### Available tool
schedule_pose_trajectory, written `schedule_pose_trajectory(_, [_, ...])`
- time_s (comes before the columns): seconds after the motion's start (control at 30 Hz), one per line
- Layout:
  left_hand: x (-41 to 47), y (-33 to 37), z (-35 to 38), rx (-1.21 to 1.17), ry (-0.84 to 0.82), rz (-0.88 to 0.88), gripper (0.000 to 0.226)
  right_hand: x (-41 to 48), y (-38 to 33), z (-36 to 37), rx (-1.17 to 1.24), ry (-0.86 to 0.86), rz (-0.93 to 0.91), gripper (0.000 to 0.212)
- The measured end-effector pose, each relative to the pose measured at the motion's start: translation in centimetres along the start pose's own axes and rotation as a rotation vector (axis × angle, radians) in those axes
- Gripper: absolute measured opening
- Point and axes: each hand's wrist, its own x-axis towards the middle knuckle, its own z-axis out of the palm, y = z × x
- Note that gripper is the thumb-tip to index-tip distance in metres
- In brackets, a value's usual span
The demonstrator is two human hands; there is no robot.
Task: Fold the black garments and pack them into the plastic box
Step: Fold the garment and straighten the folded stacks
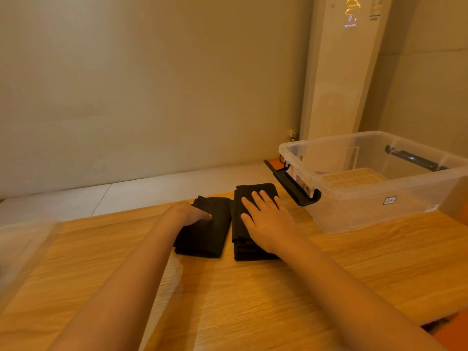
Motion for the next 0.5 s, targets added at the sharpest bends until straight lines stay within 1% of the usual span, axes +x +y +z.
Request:
schedule_pose_trajectory(0.1, [0.0, -0.2, 0.2, 0.023, -0.013, -0.034, 0.074, -0.9, -0.4, -0.3, 0.055, 0.102, -0.04, 0.053])
schedule_pose_trajectory(0.2, [0.2, -0.6, 0.5, -0.056, -0.034, -0.061, 0.078, -1.9, -0.8, -0.9, 0.104, 0.161, -0.056, 0.052])
schedule_pose_trajectory(0.3, [0.3, -0.9, 1.0, -0.118, -0.029, -0.05, 0.082, -2.5, -1.8, -1.0, 0.066, 0.198, -0.082, 0.054])
schedule_pose_trajectory(0.4, [0.3, -1.2, 1.8, -0.091, 0.025, -0.007, 0.077, -2.4, -3.2, -0.4, -0.023, 0.124, -0.08, 0.06])
schedule_pose_trajectory(0.5, [0.7, -1.7, 2.4, -0.004, 0.12, 0.055, 0.073, -2.3, -4.4, 1.2, -0.09, 0.025, 0.018, 0.066])
